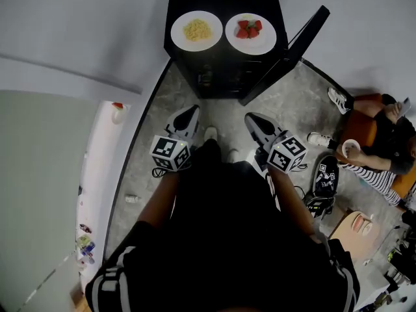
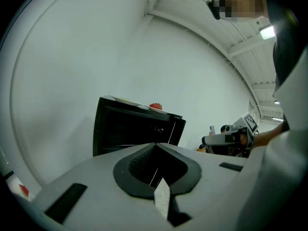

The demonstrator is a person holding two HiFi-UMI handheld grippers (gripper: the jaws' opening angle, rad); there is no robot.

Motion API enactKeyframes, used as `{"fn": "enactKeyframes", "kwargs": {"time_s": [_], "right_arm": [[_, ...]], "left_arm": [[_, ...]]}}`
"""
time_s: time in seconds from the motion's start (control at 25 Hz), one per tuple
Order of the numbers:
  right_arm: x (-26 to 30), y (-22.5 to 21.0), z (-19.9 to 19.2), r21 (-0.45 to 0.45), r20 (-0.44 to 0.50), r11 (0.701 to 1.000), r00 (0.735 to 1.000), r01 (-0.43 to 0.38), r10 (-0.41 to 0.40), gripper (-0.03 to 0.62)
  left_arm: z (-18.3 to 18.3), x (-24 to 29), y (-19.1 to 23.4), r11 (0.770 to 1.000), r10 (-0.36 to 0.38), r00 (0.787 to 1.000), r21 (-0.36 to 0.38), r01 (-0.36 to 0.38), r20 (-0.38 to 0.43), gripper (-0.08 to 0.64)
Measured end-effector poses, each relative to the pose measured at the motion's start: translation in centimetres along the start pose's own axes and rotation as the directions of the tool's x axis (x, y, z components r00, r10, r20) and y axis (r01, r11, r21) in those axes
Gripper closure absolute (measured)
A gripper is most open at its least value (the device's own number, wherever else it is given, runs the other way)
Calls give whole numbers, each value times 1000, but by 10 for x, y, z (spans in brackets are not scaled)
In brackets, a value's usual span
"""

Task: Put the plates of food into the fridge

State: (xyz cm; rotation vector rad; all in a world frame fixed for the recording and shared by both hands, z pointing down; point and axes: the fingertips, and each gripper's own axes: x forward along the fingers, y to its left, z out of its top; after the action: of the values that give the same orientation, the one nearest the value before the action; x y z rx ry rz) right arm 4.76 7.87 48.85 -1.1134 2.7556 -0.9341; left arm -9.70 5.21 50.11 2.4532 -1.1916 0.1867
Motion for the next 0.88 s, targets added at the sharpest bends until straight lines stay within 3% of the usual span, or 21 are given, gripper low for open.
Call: {"fn": "enactKeyframes", "kwargs": {"time_s": [0.48, 0.88], "right_arm": [[44, -13, 19, 49, 48, 994, 993, 102, -104, 568], [40, -32, 37, 89, 80, 989, 989, 115, -122, 568]], "left_arm": [[15, 34, 43, 988, -147, 988, 44, 149, -42, 538], [19, 47, 36, 987, -159, 985, 30, 161, -64, 538]]}}
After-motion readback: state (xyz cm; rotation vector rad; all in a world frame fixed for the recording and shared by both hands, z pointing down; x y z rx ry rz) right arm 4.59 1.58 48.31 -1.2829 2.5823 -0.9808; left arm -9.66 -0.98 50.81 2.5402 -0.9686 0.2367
